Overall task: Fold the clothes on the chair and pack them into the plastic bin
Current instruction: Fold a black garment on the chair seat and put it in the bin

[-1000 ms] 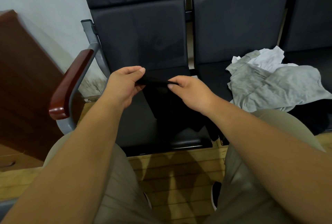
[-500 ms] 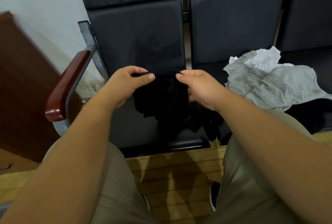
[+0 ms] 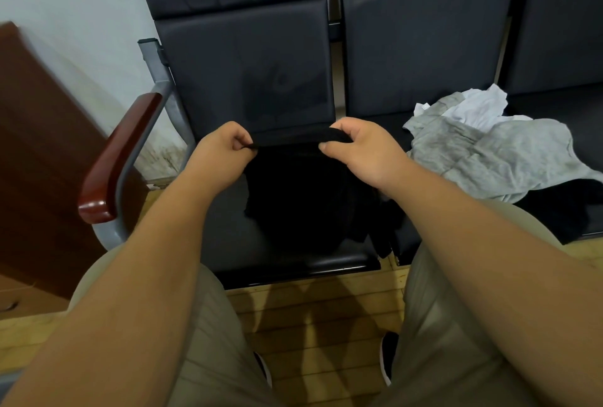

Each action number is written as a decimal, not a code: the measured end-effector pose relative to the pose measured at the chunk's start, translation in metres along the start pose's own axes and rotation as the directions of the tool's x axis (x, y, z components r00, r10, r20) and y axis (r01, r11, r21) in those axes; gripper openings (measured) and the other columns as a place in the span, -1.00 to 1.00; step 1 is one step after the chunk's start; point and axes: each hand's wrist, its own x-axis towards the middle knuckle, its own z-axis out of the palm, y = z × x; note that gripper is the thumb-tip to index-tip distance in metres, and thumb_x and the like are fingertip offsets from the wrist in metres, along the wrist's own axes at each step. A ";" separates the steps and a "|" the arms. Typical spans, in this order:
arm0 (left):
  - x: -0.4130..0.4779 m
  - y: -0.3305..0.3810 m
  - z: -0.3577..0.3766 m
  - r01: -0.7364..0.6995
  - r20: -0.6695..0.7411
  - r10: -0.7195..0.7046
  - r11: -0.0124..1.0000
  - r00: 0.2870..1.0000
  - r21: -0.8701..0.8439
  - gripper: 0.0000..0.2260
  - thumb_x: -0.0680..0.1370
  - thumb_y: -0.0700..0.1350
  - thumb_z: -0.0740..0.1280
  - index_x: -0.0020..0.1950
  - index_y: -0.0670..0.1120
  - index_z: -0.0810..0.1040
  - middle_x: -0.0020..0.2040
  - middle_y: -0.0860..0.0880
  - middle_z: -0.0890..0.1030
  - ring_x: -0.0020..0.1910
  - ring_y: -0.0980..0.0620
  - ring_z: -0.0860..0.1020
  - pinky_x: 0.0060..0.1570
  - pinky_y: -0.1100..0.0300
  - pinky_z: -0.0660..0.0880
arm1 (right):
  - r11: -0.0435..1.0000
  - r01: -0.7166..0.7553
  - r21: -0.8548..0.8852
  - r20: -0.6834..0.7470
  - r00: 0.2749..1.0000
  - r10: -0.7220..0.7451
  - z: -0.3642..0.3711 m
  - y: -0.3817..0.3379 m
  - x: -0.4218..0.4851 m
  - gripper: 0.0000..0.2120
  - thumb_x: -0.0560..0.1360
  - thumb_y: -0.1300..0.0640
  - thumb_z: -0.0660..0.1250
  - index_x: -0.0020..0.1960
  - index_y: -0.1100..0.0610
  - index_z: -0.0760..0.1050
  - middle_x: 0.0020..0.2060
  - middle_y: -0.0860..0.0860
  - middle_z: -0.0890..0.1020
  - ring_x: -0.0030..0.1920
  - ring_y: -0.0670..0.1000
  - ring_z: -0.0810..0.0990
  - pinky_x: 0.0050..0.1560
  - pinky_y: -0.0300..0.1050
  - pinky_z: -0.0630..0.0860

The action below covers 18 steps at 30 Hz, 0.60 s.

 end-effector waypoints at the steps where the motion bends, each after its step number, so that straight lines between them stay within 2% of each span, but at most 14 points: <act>1: 0.002 0.000 -0.002 0.012 -0.006 -0.012 0.999 1.000 -0.039 -0.91 0.59 -0.10 0.44 -0.07 0.07 0.58 -0.23 0.03 0.63 -0.28 0.12 0.54 -0.21 0.17 0.45 | 1.000 0.013 -0.017 -0.039 0.999 -0.013 -0.002 0.000 0.001 -0.96 0.57 -0.01 0.47 -0.03 -0.06 0.65 -0.18 -0.10 0.73 -0.19 -0.11 0.70 -0.13 -0.18 0.59; 4: 0.002 0.007 -0.004 0.012 0.019 -0.009 0.991 1.000 -0.134 -0.92 0.62 -0.10 0.38 -0.02 0.04 0.66 -0.23 0.11 0.69 -0.30 0.22 0.56 -0.19 0.27 0.51 | 1.000 0.002 -0.020 -0.095 0.995 -0.004 -0.008 0.002 0.005 -0.90 0.59 -0.01 0.43 -0.07 -0.04 0.66 -0.23 -0.09 0.72 -0.25 -0.14 0.67 -0.18 -0.24 0.54; 6: -0.001 0.011 0.000 0.026 0.108 -0.006 0.983 0.994 -0.181 -0.90 0.65 -0.06 0.39 -0.01 -0.02 0.67 -0.27 0.09 0.65 -0.30 0.19 0.54 -0.18 0.24 0.49 | 0.998 -0.040 0.051 -0.082 0.996 0.044 -0.010 0.002 0.005 -0.78 0.61 -0.03 0.41 -0.18 0.03 0.62 -0.35 -0.08 0.65 -0.34 -0.10 0.61 -0.25 -0.22 0.51; 8: -0.007 0.015 0.007 0.016 0.240 0.030 0.983 0.970 -0.184 -0.77 0.65 0.10 0.39 -0.01 -0.05 0.67 -0.25 0.06 0.63 -0.26 0.14 0.54 -0.10 0.17 0.48 | 0.988 -0.079 0.130 -0.061 0.994 0.088 -0.010 0.000 0.004 -0.66 0.60 -0.05 0.39 -0.29 0.05 0.51 -0.39 -0.01 0.52 -0.35 -0.03 0.51 -0.23 -0.11 0.45; 9: -0.011 0.019 0.010 0.012 0.322 0.046 0.984 0.945 -0.178 -0.68 0.64 0.22 0.37 0.00 -0.02 0.69 -0.21 0.08 0.67 -0.21 0.14 0.59 -0.03 0.13 0.50 | 0.982 -0.101 0.158 -0.061 0.992 0.112 -0.010 -0.001 0.004 -0.65 0.60 -0.07 0.38 -0.32 0.04 0.50 -0.38 0.01 0.52 -0.34 -0.01 0.52 -0.21 -0.08 0.46; 11: -0.023 0.029 0.013 0.033 0.476 0.065 0.980 0.877 -0.195 -0.60 0.63 0.36 0.28 -0.01 0.08 0.72 -0.11 0.11 0.74 -0.09 0.15 0.69 0.09 0.14 0.54 | 0.965 -0.160 0.206 -0.074 0.981 0.179 -0.013 -0.002 0.006 -0.67 0.58 -0.08 0.36 -0.26 0.10 0.61 -0.29 0.06 0.68 -0.24 0.06 0.69 -0.10 0.02 0.60; 13: -0.027 0.036 0.015 0.049 0.559 0.109 0.965 0.822 -0.259 -0.67 0.63 0.31 0.28 -0.07 0.16 0.73 -0.11 0.12 0.74 -0.08 0.17 0.70 0.06 0.18 0.52 | 0.942 -0.210 0.260 -0.091 0.966 0.241 -0.015 -0.002 0.009 -0.64 0.53 -0.10 0.37 -0.09 0.22 0.65 -0.12 0.16 0.75 -0.08 0.18 0.76 0.04 0.12 0.67; 16: -0.021 0.033 0.013 0.041 0.575 0.128 0.962 0.808 -0.272 -0.86 0.57 0.14 0.50 0.06 0.12 0.72 0.01 0.03 0.76 0.02 0.03 0.73 0.10 0.11 0.58 | 0.940 -0.206 0.270 -0.117 0.962 0.245 -0.022 0.002 0.012 -0.60 0.47 -0.09 0.38 -0.06 0.29 0.59 -0.22 0.14 0.66 -0.18 0.14 0.67 -0.09 0.06 0.59; 18: -0.013 0.023 0.008 0.022 0.532 0.069 0.986 0.844 -0.164 -0.82 0.52 0.04 0.58 0.09 0.09 0.70 0.01 0.03 0.76 0.02 0.01 0.74 0.15 0.05 0.61 | 0.961 -0.168 0.221 -0.136 0.970 0.201 -0.027 0.005 0.014 -0.64 0.48 -0.05 0.38 -0.06 0.28 0.60 -0.25 0.11 0.62 -0.23 0.09 0.61 -0.14 0.02 0.54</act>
